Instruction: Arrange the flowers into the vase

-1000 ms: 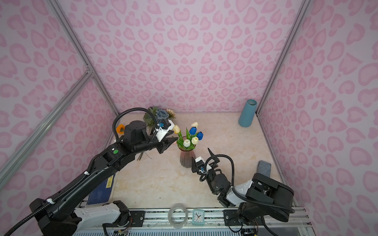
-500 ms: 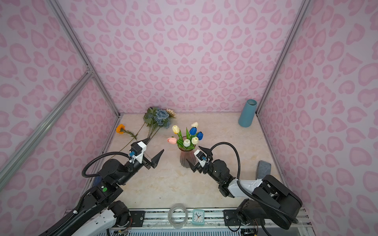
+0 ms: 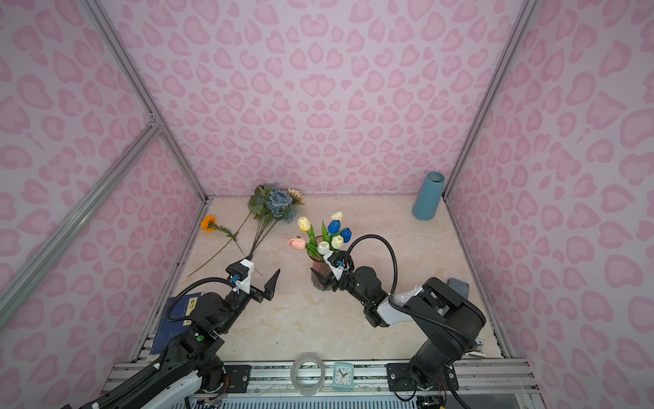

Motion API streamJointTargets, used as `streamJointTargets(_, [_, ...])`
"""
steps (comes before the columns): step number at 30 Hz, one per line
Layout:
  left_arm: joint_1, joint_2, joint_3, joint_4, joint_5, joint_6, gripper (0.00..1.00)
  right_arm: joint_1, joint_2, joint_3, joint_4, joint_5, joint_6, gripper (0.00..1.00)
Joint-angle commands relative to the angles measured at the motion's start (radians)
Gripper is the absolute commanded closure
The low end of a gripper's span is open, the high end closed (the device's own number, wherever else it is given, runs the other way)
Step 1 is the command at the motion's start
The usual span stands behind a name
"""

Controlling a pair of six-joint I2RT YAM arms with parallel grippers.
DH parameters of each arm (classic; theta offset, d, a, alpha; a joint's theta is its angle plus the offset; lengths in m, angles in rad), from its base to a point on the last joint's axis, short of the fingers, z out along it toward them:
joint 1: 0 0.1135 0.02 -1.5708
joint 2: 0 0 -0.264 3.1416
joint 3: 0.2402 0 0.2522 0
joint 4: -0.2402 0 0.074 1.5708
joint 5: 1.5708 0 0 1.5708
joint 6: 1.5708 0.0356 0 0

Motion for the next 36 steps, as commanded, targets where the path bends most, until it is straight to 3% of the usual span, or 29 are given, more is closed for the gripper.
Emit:
streamJointTargets(1, [0.002, 0.031, 0.01, 0.052, 0.009, -0.006, 0.0, -0.003, 0.03, 0.026, 0.059, -0.01, 0.015, 0.18])
streamJointTargets(23, [0.047, 0.181, 0.052, 0.139, 0.028, 0.019, 0.0, -0.037, 0.135, 0.066, 0.196, -0.03, 0.011, 0.51])
streamJointTargets(31, [0.054, 0.23, 0.079, 0.156, 0.015, 0.025, 0.01, -0.081, 0.17, 0.091, 0.258, -0.099, 0.041, 0.63])
streamJointTargets(36, [0.054, 0.247, 0.083, 0.176, 0.007, 0.026, 0.01, -0.124, 0.194, 0.148, 0.251, -0.131, 0.049, 0.78])
